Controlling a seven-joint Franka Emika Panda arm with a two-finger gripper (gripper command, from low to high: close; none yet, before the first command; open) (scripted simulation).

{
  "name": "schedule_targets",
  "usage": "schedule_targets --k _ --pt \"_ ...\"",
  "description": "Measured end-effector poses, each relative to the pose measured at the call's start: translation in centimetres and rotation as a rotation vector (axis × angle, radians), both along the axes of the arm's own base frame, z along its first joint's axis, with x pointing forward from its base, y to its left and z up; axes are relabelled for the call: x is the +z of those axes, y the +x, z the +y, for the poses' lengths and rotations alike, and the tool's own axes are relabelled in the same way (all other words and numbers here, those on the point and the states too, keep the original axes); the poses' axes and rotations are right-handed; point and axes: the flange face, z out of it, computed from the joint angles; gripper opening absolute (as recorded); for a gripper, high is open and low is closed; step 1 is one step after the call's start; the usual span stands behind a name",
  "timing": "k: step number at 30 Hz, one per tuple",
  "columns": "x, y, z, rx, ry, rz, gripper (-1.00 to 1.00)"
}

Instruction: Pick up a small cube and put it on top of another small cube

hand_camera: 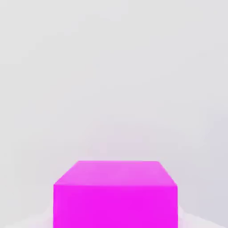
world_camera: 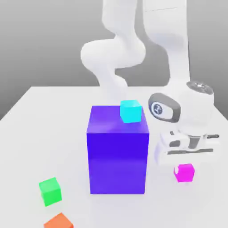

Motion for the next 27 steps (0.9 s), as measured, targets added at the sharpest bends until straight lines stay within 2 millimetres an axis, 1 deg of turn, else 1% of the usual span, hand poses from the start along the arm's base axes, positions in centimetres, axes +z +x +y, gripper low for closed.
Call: schedule_targets --k 2,4,6,8,9,10,12,14,17,19,21,23,24,26,27 --pt "1.8 -0.1 -0.1 0.001 -0.003 0.0 -1.0" --pt "2.7 1.2 -0.1 0.005 -0.008 0.014 -1.0" --pt "3.0 3.5 -0.4 0.002 -0.012 0.036 -1.0" --pt "3.2 6.4 -1.3 -0.009 -0.016 0.06 -1.0" --pt "3.3 7.9 -1.9 -0.014 -0.017 0.072 -1.0" --pt "3.5 9.1 -3.4 -0.038 -0.018 0.076 -1.0" --pt "4.0 11.1 -7.3 -0.106 -0.017 0.074 -1.0" --pt "4.5 12.6 -11.9 -0.185 -0.015 0.068 -1.0" --pt "5.4 13.7 -19.1 -0.307 -0.012 0.057 -1.0" --pt "6.0 13.8 -24.1 -0.393 -0.01 0.049 -1.0" --pt "6.6 13.2 -29.4 -0.487 -0.008 0.042 -1.0" --pt "7.2 12.0 -34.7 -0.585 -0.005 0.034 -1.0" --pt "7.4 11.2 -37.0 -0.629 -0.004 0.029 -1.0" --pt "7.9 9.2 -41.0 -0.711 -0.002 0.019 -1.0" --pt "8.0 8.2 -41.8 -0.739 -0.003 0.011 -1.0"
